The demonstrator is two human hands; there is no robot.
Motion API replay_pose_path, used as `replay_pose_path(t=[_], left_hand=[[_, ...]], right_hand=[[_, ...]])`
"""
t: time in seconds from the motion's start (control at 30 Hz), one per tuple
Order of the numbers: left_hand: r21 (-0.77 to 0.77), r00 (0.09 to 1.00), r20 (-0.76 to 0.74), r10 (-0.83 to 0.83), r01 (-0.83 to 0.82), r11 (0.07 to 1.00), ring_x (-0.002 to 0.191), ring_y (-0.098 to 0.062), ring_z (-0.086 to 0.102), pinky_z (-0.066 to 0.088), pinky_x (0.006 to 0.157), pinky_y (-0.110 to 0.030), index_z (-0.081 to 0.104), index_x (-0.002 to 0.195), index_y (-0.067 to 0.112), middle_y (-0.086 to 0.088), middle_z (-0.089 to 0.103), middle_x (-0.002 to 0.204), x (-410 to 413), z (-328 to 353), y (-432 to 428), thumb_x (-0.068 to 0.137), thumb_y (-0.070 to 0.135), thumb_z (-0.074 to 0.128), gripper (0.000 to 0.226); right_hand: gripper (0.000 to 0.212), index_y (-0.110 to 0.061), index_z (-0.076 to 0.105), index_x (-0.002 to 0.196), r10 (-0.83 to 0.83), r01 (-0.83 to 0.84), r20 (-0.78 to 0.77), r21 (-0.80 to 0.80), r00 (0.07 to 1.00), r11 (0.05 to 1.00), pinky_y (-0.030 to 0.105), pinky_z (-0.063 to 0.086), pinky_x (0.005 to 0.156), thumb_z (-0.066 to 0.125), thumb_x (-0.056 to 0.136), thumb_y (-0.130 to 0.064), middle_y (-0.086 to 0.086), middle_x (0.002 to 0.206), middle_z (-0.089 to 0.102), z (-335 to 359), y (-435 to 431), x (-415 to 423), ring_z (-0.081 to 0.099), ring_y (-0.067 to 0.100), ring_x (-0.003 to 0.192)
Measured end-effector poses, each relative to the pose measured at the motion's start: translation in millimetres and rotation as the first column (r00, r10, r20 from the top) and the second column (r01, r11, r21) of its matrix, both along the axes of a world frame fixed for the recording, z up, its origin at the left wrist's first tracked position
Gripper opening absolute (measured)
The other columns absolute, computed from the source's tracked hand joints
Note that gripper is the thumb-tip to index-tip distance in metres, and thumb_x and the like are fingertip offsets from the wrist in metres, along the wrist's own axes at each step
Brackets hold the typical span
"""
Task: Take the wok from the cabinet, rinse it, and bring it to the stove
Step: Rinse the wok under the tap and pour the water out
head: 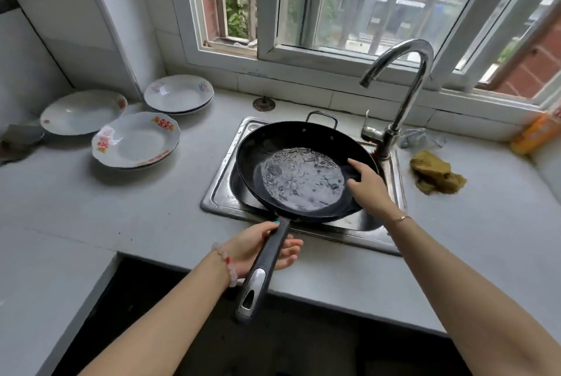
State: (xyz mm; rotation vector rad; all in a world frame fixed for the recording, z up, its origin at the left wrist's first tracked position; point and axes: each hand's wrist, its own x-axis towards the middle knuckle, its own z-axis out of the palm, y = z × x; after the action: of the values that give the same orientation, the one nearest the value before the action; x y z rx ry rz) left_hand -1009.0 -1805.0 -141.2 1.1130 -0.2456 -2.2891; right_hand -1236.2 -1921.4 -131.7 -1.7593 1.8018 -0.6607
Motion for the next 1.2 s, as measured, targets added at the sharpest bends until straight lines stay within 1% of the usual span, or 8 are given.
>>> replay_pose_path(t=[0.1,0.27,0.43,0.6,0.73,0.9,1.07,1.2], left_hand=[[0.006,1.0,0.008,0.006,-0.006,1.0,0.055,-0.021,0.067,0.059,0.056,-0.03,0.056,0.09,-0.005,-0.017,0.07,0.07,1,0,8,0.097,0.022,0.04,0.033],[0.0,1.0,0.02,-0.02,0.02,1.0,0.044,-0.019,0.062,0.058,0.05,-0.028,0.055,0.081,-0.002,-0.012,0.065,0.055,6,-2,18,0.095,0.017,0.045,0.026],[-0.07,0.987,-0.015,-0.159,0.157,0.985,0.049,-0.015,0.059,0.055,0.053,-0.025,0.055,0.08,0.001,-0.008,0.06,0.059,16,-1,26,0.095,0.021,0.044,0.027],[-0.161,0.966,-0.035,-0.256,0.248,0.955,0.06,-0.017,0.056,0.054,0.059,-0.027,0.057,0.085,0.006,-0.007,0.054,0.07,28,7,32,0.097,0.021,0.037,0.028],[-0.127,0.972,-0.057,-0.227,0.218,0.968,0.062,-0.02,0.058,0.051,0.064,-0.03,0.058,0.089,0.007,-0.009,0.056,0.07,31,9,33,0.097,0.02,0.037,0.026],[-0.077,0.981,-0.033,-0.192,0.189,0.979,0.053,-0.02,0.06,0.051,0.056,-0.028,0.055,0.076,0.0,-0.01,0.055,0.063,27,5,30,0.094,0.022,0.042,0.031],[-0.012,0.987,0.073,-0.14,0.142,0.99,0.033,-0.012,0.044,0.04,0.036,-0.017,0.046,0.063,0.008,-0.004,0.044,0.049,13,-3,26,0.092,0.038,0.048,0.042],[-0.042,0.979,0.192,-0.07,0.079,0.996,0.031,-0.012,0.041,0.037,0.034,-0.016,0.046,0.065,0.007,-0.003,0.042,0.043,9,-11,26,0.093,0.046,0.045,0.048]], right_hand=[[0.044,-0.009,0.054,0.129,-0.154,0.143,0.266,0.061,0.952,0.988,0.028,0.043,0.088,0.047,0.086,-0.003,0.007,0.12,0.062,2,31,24,0.054,0.013,0.101],[0.027,-0.002,0.063,0.097,-0.396,0.261,0.663,0.298,0.635,0.918,0.023,0.055,0.068,0.037,0.089,0.004,0.006,0.08,0.063,5,77,74,0.064,0.017,0.072],[0.022,-0.004,0.056,0.072,-0.549,0.3,0.628,0.465,0.551,0.833,0.028,0.053,0.066,0.044,0.09,-0.005,0.01,0.069,0.059,-6,114,110,0.059,0.02,0.064],[0.026,-0.004,0.053,0.067,-0.627,0.124,0.679,0.634,0.382,0.763,0.016,0.04,0.031,0.045,0.09,-0.011,0.004,0.04,0.058,-7,129,133,0.052,0.011,0.03],[0.033,0.003,0.06,0.079,-0.649,0.018,0.664,0.694,0.371,0.72,0.015,0.037,0.03,0.043,0.094,-0.021,0.009,0.059,0.068,-7,119,138,0.049,0.01,0.029],[0.025,0.0,0.052,0.073,-0.712,-0.047,0.69,0.721,0.129,0.691,0.021,0.053,0.043,0.042,0.095,-0.006,0.012,0.049,0.059,-6,96,148,0.059,0.016,0.037],[0.032,-0.006,0.044,0.065,-0.723,-0.086,0.681,0.732,0.111,0.676,0.012,0.033,0.029,0.039,0.097,-0.007,0.0,0.033,0.04,-17,85,157,0.037,0.006,0.023],[0.034,-0.007,0.041,0.063,-0.713,-0.015,0.685,0.723,0.146,0.691,0.012,0.027,0.025,0.037,0.097,-0.005,-0.003,0.029,0.035,-27,80,165,0.031,0.003,0.02]])
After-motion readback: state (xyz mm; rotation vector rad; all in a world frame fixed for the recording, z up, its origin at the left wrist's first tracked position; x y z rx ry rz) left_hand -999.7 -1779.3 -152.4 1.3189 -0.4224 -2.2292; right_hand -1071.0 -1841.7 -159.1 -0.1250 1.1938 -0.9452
